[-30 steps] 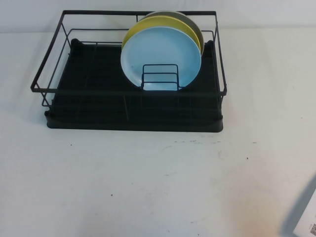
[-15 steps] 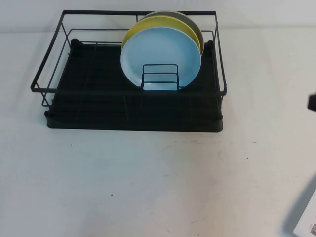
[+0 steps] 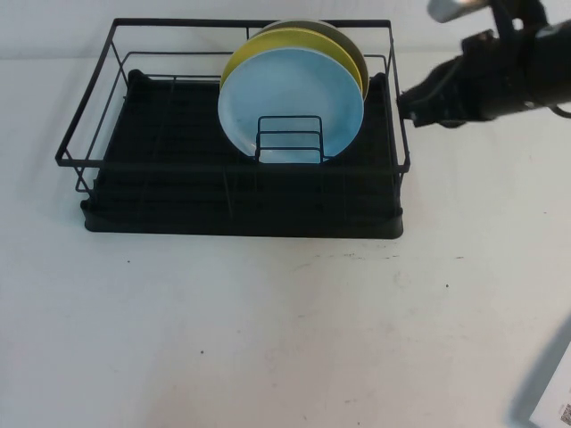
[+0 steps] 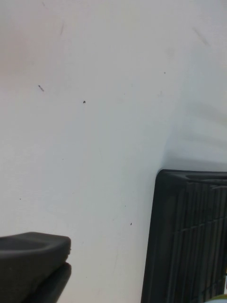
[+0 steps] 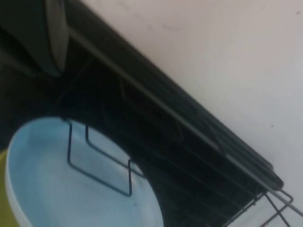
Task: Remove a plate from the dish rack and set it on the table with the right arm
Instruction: Grasp the plate from the shelf
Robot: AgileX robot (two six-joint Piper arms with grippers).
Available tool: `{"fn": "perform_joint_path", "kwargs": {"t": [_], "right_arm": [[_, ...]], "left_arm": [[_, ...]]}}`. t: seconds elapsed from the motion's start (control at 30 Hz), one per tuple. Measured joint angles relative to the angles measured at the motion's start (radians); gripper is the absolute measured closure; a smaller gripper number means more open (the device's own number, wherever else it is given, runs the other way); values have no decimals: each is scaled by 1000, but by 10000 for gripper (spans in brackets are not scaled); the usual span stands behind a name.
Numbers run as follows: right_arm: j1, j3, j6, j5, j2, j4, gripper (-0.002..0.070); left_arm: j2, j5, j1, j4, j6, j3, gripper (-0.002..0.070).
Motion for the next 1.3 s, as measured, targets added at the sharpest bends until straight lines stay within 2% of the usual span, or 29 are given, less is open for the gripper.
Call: {"fn": "perform_joint_path", "kwargs": {"t": [0.13, 0.3, 0.47, 0.57, 0.63, 0.97, 1.3], "right_arm": [[3, -111, -113, 0, 105, -2, 689], [25, -200, -328, -17, 189, -2, 633], [60, -273, -490, -64, 269, 0, 496], [70, -309, -517, -96, 307, 4, 410], [73, -331, -527, -116, 330, 4, 381], [73, -429, -566, -170, 444, 2, 360], [73, -444, -591, -223, 453, 2, 360]], "left_arm": [[0, 0, 0, 0, 0, 0, 679], [0, 0, 0, 0, 0, 0, 679], [0, 0, 0, 0, 0, 0, 679], [0, 0, 0, 0, 0, 0, 679], [0, 0, 0, 0, 0, 0, 679], [0, 0, 0, 0, 0, 0, 679], [0, 0, 0, 0, 0, 0, 679]]}}
